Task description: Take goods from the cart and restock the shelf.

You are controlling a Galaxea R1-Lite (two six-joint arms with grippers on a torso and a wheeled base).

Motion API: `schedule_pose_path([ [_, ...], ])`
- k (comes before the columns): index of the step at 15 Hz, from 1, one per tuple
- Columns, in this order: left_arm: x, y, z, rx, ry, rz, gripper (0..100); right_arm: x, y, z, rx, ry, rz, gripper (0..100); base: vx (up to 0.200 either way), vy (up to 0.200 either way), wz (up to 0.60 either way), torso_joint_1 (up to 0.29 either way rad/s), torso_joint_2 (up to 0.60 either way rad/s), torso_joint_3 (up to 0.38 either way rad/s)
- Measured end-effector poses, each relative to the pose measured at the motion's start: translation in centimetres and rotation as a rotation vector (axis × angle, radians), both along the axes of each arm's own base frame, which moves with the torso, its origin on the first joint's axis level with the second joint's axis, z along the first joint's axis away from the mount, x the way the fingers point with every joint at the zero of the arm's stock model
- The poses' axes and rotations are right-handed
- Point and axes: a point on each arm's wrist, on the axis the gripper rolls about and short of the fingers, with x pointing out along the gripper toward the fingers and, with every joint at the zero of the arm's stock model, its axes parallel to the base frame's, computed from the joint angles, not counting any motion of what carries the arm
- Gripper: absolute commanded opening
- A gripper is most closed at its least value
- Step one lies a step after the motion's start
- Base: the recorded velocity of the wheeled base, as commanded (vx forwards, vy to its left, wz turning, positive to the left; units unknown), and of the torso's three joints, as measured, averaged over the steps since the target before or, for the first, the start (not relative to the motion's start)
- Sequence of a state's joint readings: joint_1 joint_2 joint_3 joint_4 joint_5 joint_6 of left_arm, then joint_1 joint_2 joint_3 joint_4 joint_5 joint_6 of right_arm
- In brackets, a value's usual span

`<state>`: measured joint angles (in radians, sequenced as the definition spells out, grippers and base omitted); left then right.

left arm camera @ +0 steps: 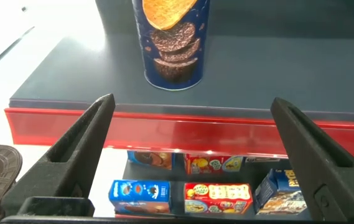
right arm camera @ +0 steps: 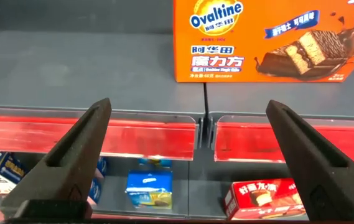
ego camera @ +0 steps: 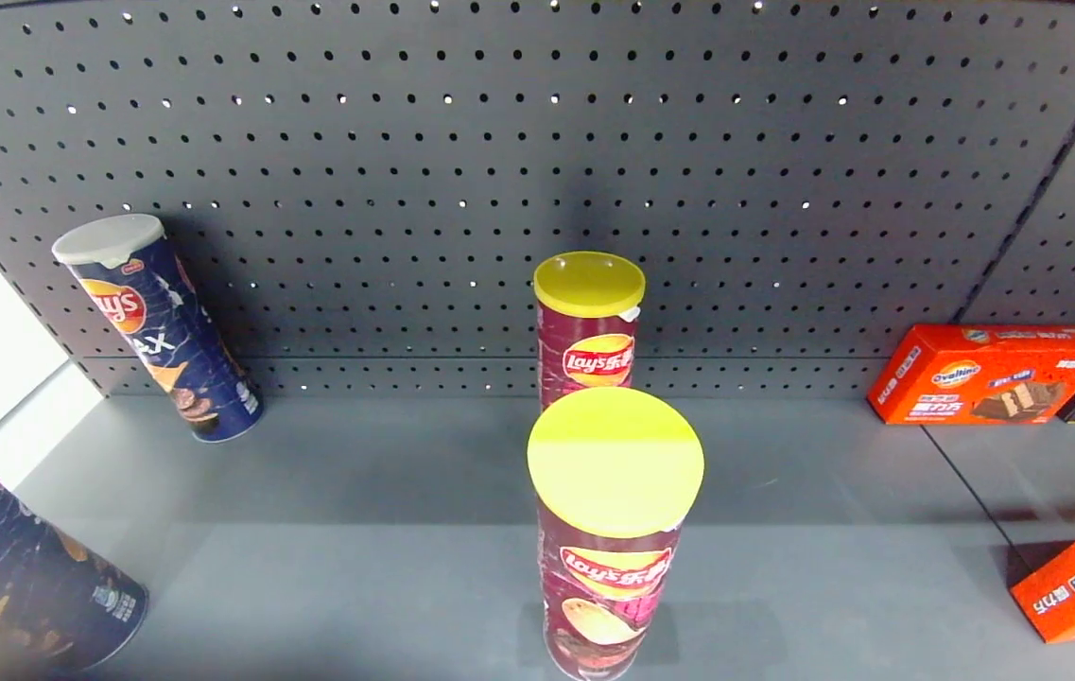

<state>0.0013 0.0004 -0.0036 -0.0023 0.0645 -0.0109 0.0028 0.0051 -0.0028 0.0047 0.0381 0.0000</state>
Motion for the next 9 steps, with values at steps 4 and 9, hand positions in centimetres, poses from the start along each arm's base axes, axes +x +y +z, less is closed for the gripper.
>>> schedule_pose_path([
  [4, 0.0, 0.0, -0.01, 0.0, 0.0, 0.0, 100, 0.0, 0.0, 0.0, 0.0, 0.0, 0.0, 100, 0.0, 0.0, 0.0, 0.0, 0.0, 0.0],
  [9, 0.01, 0.0, -0.02, 0.0, 0.0, 0.0, 100, 0.0, 0.0, 0.01, -0.001, 0.0, 0.0, 100, 0.0, 0.0, 0.0, 0.0, 0.0, 0.0],
])
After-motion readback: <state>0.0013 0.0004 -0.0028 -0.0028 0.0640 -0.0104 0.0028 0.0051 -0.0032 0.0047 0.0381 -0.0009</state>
